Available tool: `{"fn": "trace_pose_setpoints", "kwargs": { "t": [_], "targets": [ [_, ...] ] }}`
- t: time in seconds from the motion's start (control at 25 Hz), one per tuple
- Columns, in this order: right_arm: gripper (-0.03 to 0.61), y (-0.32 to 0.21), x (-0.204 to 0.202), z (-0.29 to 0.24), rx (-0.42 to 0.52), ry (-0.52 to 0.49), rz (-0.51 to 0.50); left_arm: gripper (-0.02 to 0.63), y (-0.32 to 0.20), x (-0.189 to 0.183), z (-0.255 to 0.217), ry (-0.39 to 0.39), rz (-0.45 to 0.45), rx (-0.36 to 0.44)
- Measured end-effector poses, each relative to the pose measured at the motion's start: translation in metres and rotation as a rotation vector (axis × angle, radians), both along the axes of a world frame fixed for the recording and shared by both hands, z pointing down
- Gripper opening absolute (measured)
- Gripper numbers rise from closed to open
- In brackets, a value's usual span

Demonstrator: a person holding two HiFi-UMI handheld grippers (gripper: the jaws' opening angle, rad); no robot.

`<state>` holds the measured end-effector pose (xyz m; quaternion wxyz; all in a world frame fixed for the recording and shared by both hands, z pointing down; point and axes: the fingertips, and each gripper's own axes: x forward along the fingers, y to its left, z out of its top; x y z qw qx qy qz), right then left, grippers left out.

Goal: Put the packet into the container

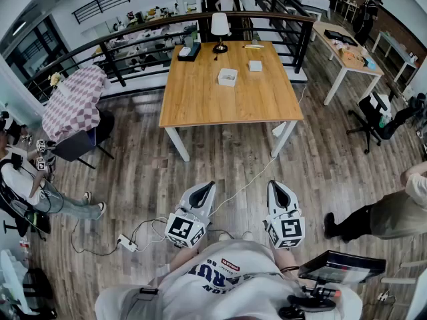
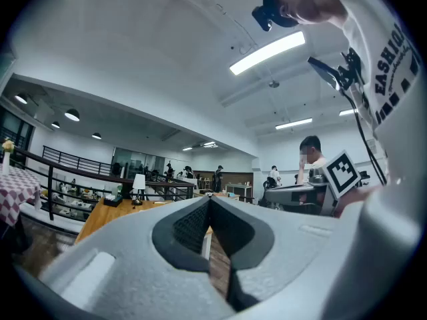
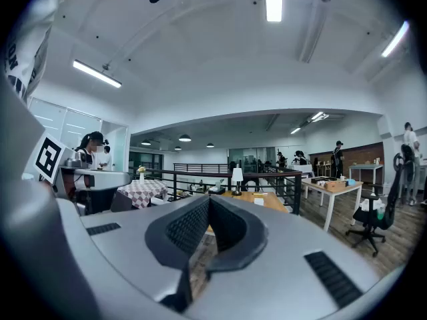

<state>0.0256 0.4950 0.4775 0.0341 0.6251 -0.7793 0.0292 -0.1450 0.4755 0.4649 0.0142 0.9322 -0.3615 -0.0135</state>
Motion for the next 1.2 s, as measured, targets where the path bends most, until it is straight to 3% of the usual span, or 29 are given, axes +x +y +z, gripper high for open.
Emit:
{"fn": "trace_pose_setpoints", "kwargs": {
  "t": [0.6, 1.2],
  "targets": [
    [0.006, 0.005, 0.009, 0.001, -0.019, 0.016, -0.030, 0.000, 0.002, 0.017, 0.001, 0.007, -0.010, 0.001],
    [0.006, 0.015, 0.014, 0.010, -0.062, -0.050, -0.030, -0.002, 0.020, 0.024, -0.010, 0.012, 0.007, 0.017]
  ]
}}
